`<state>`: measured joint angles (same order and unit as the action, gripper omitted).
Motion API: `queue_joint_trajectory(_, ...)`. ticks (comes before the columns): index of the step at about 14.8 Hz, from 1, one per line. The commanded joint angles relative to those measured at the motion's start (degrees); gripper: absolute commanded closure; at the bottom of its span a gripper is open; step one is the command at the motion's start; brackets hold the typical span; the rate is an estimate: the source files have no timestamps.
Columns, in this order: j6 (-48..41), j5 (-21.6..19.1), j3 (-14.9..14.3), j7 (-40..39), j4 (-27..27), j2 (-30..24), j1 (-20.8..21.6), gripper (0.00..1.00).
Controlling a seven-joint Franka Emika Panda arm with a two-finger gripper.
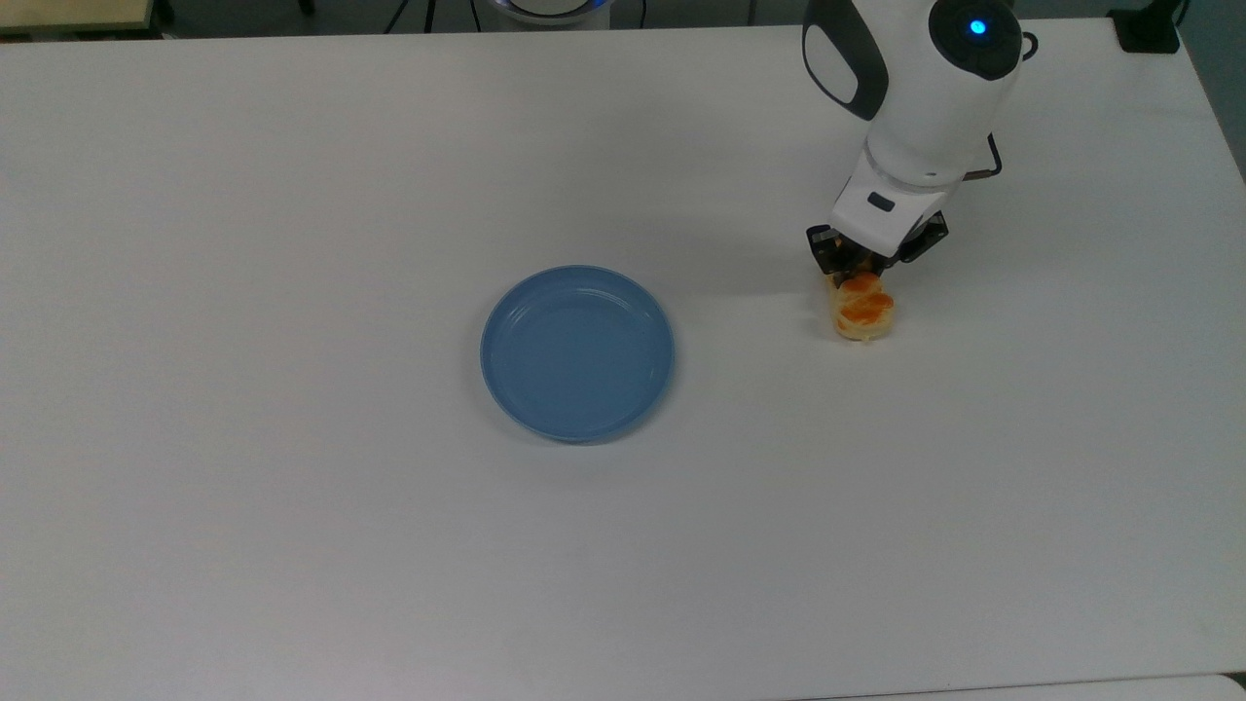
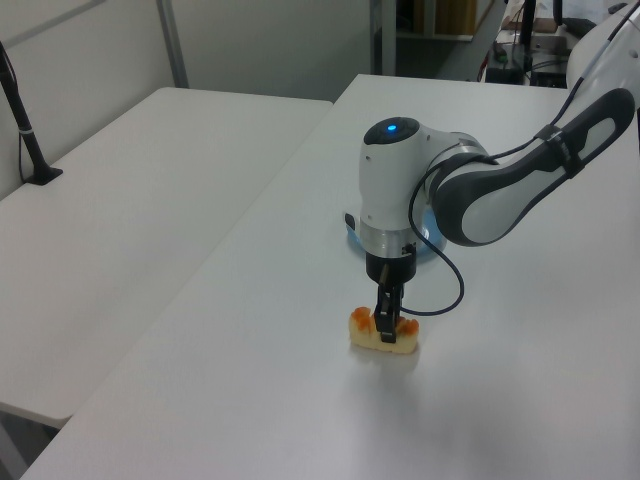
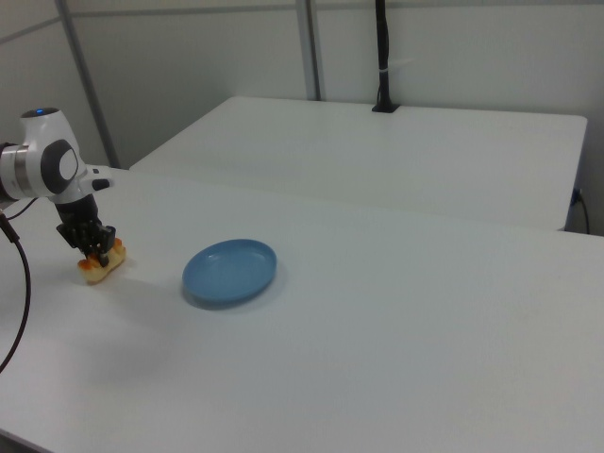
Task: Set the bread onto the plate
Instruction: 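Lower the gripper and close it on the bread, then lift the bread and carry it over the blue plate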
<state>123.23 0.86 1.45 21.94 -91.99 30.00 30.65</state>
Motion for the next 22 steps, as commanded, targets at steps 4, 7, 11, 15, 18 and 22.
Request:
queue_joint_trajectory(4,-4.2,2.7,-1.1,-4.2,-0.6,-5.2,-4.4,0.88)
queue_joint_trajectory(7,-7.3,2.7,-3.0,-12.2,0.5,-5.8,-9.5,0.88)
queue_joint_trajectory(11,-7.1,2.0,-4.5,-23.8,0.8,-5.6,-18.8,0.88)
queue_joint_trajectory(15,-6.3,2.8,-4.5,-27.6,0.7,-3.6,-20.8,0.86)
queue_joint_trajectory(18,-6.3,2.7,-4.3,-27.5,0.7,-3.2,-20.7,0.73)
queue_joint_trajectory(22,-6.4,2.3,-4.3,-26.9,0.6,-3.2,-20.7,0.00)
